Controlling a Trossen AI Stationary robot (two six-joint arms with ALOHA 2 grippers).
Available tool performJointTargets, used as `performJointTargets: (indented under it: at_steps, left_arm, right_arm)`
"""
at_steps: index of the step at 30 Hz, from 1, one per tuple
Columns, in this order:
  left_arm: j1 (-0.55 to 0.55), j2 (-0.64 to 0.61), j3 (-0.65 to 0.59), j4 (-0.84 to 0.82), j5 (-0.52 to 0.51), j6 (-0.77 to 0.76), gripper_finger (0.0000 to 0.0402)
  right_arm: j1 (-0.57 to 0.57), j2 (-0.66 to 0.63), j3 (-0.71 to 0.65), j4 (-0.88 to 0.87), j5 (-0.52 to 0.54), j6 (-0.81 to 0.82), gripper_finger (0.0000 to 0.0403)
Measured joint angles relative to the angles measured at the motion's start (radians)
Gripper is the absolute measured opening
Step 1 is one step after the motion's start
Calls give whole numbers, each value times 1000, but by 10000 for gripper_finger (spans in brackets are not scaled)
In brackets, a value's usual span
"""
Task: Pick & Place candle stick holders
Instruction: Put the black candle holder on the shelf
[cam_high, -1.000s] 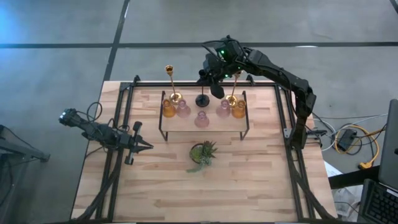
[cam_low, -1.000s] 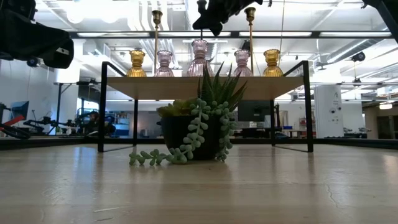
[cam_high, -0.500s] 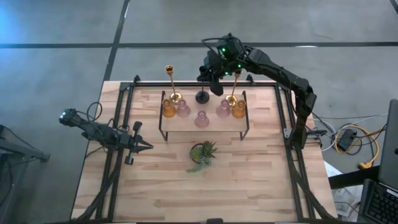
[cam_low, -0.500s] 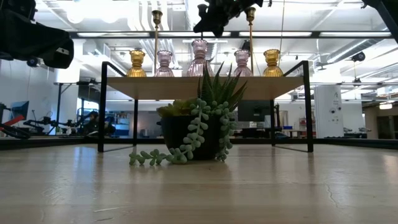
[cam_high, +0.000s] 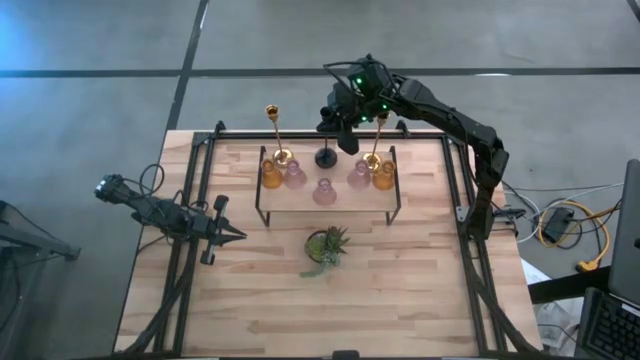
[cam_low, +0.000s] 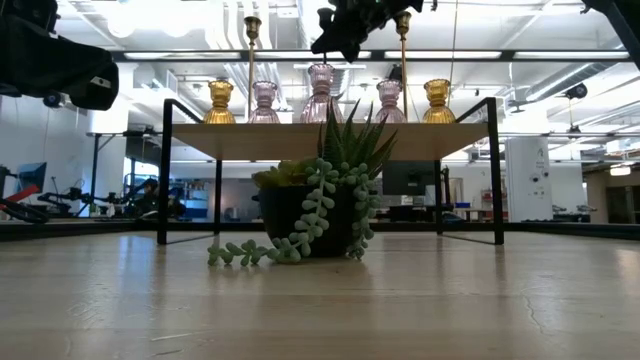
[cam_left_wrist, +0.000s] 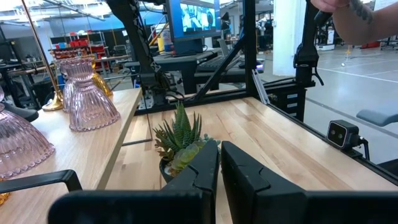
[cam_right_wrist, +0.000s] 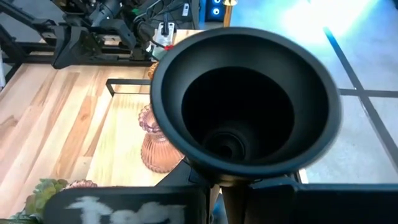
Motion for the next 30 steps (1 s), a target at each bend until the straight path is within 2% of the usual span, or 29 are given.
performJointTargets:
  at_steps: [24, 30]
  left_arm:
    - [0, 0, 0, 0, 0, 0, 26]
    - [0, 0, 0, 0, 0, 0, 26]
  right_arm:
    - [0, 0, -21, 12, 1, 12, 9]
    - [0, 0, -21, 13, 1, 12, 19]
